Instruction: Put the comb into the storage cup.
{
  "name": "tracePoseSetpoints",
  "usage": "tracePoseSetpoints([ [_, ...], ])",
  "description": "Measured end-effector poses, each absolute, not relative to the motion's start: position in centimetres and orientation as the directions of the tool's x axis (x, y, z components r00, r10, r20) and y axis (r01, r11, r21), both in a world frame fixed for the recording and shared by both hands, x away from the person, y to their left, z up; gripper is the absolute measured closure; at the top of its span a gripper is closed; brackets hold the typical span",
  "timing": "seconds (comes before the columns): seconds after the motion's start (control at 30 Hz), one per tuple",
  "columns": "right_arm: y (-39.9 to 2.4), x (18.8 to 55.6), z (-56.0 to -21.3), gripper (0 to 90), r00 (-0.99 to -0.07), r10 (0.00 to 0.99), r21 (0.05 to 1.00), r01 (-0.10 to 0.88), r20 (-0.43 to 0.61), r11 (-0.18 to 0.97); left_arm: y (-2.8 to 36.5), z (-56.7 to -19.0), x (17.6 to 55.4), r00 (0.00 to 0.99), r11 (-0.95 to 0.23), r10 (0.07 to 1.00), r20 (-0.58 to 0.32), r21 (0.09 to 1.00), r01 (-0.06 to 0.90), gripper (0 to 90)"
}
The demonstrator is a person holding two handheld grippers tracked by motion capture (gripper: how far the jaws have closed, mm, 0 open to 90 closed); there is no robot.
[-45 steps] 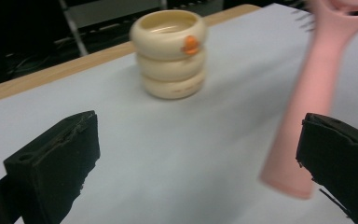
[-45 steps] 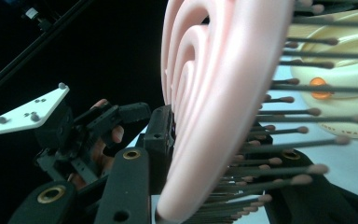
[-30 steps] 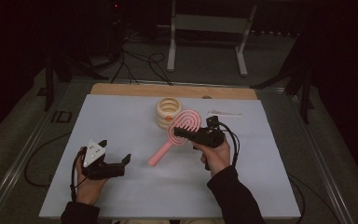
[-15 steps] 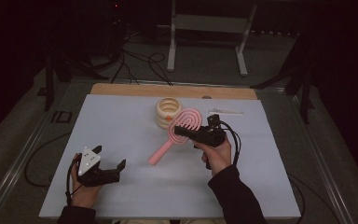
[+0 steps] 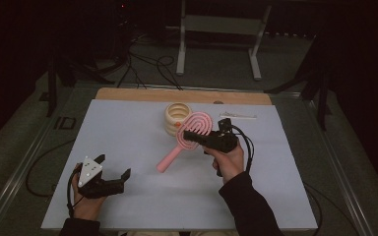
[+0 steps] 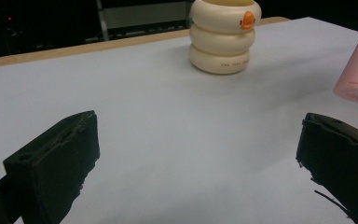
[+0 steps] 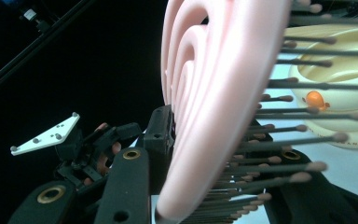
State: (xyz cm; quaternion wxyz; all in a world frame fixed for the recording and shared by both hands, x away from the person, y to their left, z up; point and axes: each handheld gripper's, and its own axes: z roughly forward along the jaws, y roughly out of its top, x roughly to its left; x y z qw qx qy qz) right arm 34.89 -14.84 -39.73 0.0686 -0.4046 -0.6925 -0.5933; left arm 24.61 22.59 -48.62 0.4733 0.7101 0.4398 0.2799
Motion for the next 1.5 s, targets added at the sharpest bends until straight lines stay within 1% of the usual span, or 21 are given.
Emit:
tracePoseSetpoints([
  [0.57,-14.4,35.2,-39.0,63.9,-0.664,0.476,0.77,0.636,0.576,-0.044,22.9,-48.8,24.6,0.442,-0.131,0.896,-0.048,0.921,0.367,0.4],
  [1.13,-14.5,35.9,-38.4,63.9,-0.652,0.47,0.763,0.642,0.595,-0.074,22.6,-48.8,24.5,0.44,-0.129,0.897,-0.048,0.923,0.362,0.4],
  [1.5,-14.6,36.5,-37.6,63.9,-0.644,0.487,0.765,0.639,0.59,-0.082,22.6,-48.7,24.5,0.437,-0.125,0.898,-0.048,0.926,0.357,0.5],
])
